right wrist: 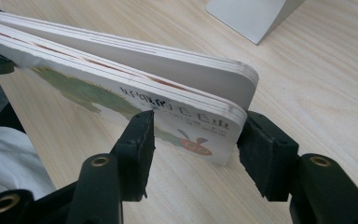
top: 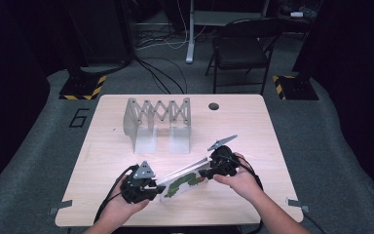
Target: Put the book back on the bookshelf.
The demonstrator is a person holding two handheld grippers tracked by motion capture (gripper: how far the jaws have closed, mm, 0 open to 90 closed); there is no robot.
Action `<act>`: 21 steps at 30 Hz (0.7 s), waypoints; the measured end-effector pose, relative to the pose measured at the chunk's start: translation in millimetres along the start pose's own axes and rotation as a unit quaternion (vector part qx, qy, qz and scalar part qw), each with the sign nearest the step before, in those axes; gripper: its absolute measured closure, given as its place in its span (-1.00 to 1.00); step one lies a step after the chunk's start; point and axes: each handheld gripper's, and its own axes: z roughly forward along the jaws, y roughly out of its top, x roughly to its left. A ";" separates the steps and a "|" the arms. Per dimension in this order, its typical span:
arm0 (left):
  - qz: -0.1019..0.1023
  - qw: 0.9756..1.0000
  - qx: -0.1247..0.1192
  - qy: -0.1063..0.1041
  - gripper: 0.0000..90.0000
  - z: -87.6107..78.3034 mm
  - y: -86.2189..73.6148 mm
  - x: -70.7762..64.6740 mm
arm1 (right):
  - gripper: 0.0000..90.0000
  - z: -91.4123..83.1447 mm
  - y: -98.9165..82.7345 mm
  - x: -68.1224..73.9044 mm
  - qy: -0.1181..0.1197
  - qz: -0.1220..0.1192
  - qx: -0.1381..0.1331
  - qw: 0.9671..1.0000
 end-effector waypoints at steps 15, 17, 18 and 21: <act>0.009 1.000 -0.012 0.006 0.49 3.4 9.2 -5.0 | 0.02 0.1 0.9 -1.5 0.006 -0.005 0.004 1.000; 0.008 1.000 -0.012 0.006 0.47 5.4 12.3 -5.5 | 0.02 0.0 0.8 -1.4 0.006 -0.005 0.004 1.000; 0.006 1.000 -0.016 0.008 0.46 7.2 13.3 -5.9 | 0.02 0.0 0.7 -1.4 0.006 -0.005 0.004 1.000; 0.001 1.000 -0.016 0.005 0.47 10.0 16.2 -5.2 | 0.02 0.0 0.4 -1.9 0.006 -0.007 0.002 1.000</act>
